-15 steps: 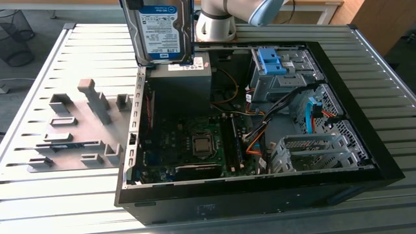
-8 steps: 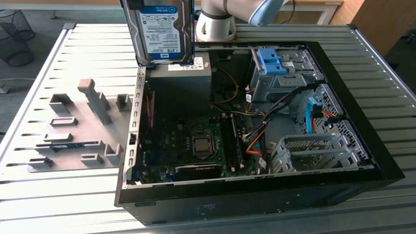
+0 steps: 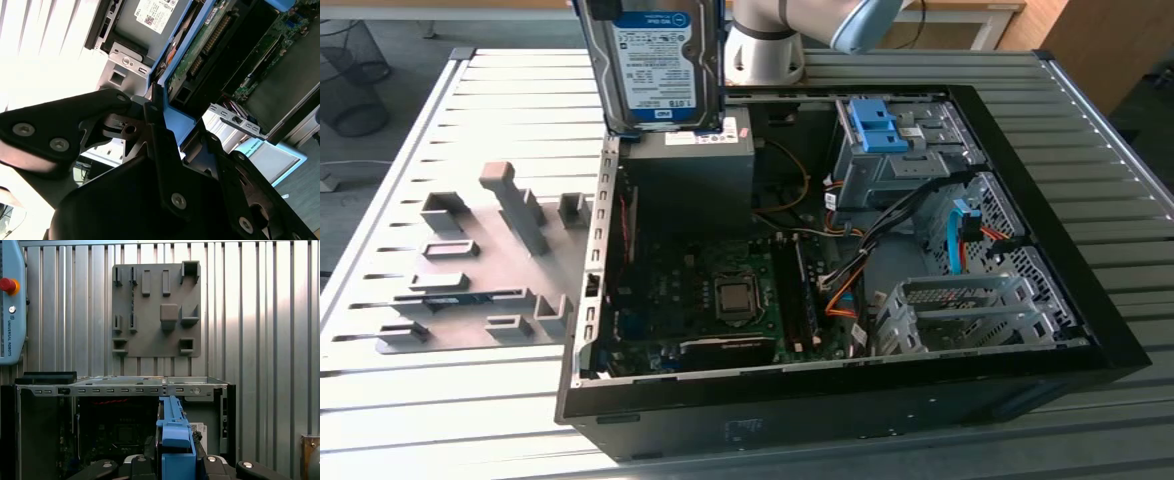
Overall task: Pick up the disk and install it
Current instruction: 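Pick up the disk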
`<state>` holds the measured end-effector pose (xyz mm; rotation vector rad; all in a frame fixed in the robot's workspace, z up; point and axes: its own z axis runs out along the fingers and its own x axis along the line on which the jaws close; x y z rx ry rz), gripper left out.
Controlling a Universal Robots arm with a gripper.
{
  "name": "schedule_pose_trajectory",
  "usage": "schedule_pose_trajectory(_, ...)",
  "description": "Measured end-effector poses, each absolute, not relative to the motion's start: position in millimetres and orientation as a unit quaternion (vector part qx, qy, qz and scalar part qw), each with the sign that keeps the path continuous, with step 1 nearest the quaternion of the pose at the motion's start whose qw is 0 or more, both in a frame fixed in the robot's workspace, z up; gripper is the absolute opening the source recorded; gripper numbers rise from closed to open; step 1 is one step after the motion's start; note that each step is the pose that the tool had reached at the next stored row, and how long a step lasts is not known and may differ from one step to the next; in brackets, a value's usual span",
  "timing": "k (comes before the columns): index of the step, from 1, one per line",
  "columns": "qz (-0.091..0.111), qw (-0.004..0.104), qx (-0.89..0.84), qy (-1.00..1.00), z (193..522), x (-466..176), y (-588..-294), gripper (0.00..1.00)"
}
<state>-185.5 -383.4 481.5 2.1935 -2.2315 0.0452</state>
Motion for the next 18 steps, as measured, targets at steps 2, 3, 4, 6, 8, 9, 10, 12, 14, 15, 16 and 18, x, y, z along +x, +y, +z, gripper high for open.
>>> schedule_pose_trajectory(2,0.014,0.006,0.701,-0.713,482,-185,-383,0.36)
schedule_pose_trajectory(3,0.014,0.006,0.701,-0.713,482,-185,-383,0.36)
schedule_pose_trajectory(4,0.014,0.006,0.701,-0.713,482,-185,-383,0.36)
schedule_pose_trajectory(6,0.014,0.006,0.701,-0.713,482,-185,-383,0.36)
schedule_pose_trajectory(8,0.014,0.006,0.701,-0.713,482,-185,-383,0.36)
schedule_pose_trajectory(9,0.014,0.006,0.701,-0.713,482,-184,-383,0.36)
schedule_pose_trajectory(10,0.014,0.006,0.701,-0.713,482,-183,-383,0.36)
schedule_pose_trajectory(12,0.014,0.006,0.701,-0.713,482,-181,-383,0.36)
schedule_pose_trajectory(14,0.014,0.006,0.701,-0.713,482,-178,-383,0.36)
schedule_pose_trajectory(15,0.014,0.006,0.701,-0.713,482,-176,-383,0.36)
schedule_pose_trajectory(16,0.014,0.006,0.701,-0.713,482,-174,-383,0.36)
schedule_pose_trajectory(18,0.014,0.006,0.701,-0.713,482,-170,-383,0.36)
